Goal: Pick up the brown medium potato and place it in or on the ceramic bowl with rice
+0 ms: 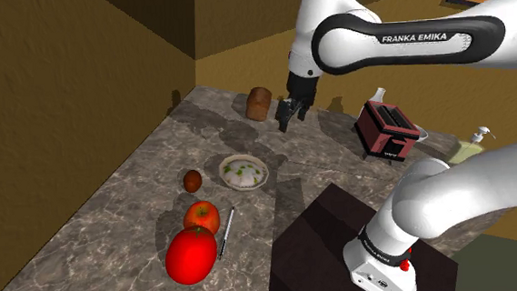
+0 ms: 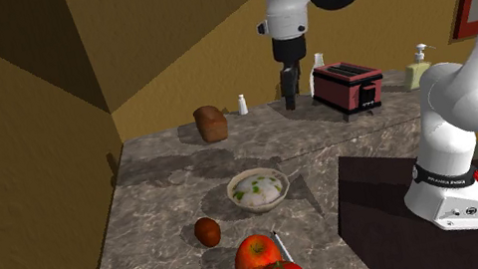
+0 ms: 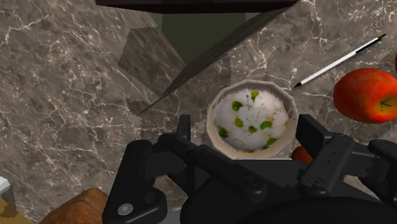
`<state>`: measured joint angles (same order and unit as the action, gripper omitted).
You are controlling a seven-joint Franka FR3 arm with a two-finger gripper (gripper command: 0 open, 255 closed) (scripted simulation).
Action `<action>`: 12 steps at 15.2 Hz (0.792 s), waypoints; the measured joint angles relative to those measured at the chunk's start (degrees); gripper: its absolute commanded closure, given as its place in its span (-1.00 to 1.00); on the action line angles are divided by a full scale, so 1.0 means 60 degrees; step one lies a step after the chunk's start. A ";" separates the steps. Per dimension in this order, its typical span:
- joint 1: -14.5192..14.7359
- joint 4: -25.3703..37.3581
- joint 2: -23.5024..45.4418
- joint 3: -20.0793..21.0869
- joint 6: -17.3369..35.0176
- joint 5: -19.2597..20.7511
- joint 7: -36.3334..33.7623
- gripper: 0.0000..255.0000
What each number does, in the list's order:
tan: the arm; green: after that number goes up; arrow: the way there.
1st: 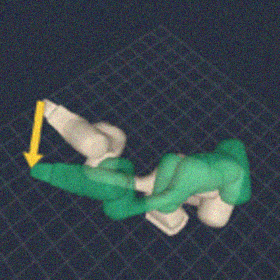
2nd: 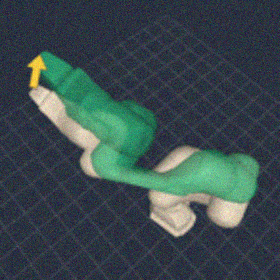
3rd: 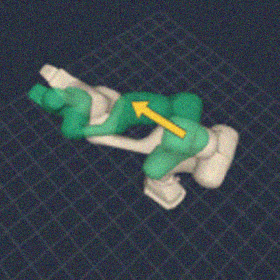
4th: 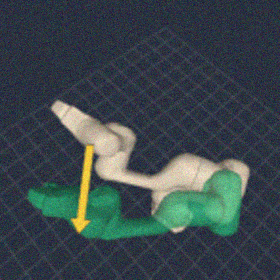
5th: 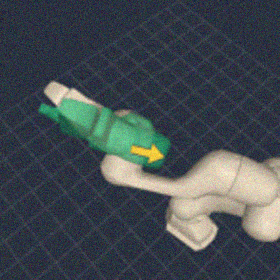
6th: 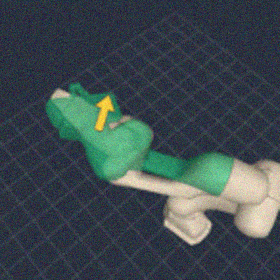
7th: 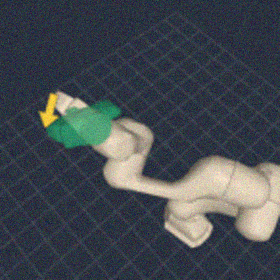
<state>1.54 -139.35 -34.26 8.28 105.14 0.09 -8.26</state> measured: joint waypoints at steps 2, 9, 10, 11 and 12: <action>0.0018 -0.0090 0.0420 0.0358 0.0541 -0.0113 -0.0636 -1.00; -0.0099 0.0274 0.2539 0.1547 0.2363 -0.0026 -0.2914 -1.00; -0.0126 0.0340 0.2822 0.1679 0.2579 0.0045 -0.3236 -1.00; -0.0177 0.0478 0.3242 0.1823 0.2854 0.0176 -0.3585 -1.00; -0.0203 0.0575 0.3592 0.1958 0.3093 0.0300 -0.3944 -1.00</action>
<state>0.33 -135.90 -12.71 20.03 123.70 1.89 -31.92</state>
